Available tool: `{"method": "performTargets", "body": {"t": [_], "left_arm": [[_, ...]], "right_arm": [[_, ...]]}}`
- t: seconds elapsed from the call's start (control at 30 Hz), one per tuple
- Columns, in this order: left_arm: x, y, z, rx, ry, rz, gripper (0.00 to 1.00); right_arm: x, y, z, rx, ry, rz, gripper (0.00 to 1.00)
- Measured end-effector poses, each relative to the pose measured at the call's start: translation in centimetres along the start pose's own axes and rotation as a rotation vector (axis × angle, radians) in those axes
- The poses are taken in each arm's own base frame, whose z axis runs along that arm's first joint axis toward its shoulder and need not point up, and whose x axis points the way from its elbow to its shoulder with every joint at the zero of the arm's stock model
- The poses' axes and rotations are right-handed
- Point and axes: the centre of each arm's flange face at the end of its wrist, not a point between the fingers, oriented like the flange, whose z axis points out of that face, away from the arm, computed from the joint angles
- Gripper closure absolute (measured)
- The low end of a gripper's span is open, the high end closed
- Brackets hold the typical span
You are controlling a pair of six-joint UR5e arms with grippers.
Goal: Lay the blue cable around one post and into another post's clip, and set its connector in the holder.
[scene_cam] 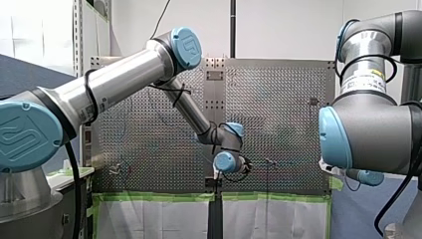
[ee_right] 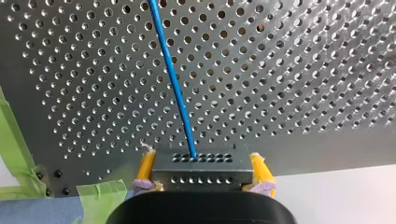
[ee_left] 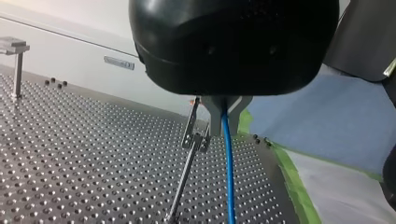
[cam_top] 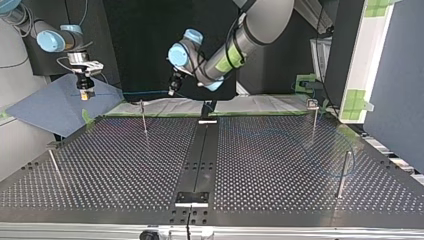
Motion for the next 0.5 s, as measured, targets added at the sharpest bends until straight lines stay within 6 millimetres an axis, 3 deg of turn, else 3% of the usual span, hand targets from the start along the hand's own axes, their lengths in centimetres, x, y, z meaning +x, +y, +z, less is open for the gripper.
{"method": "performTargets", "body": {"t": [0.27, 0.5], "left_arm": [[1.2, 0.9, 0.5, 0.002, 0.022, -0.018, 1.0], [1.1, 1.6, 0.9, -0.002, 0.021, -0.037, 1.0]], "right_arm": [[0.1, 0.0, 0.1, 0.002, 0.007, 0.01, 1.0], [0.1, -0.2, 0.2, 0.009, 0.007, 0.018, 1.0]]}}
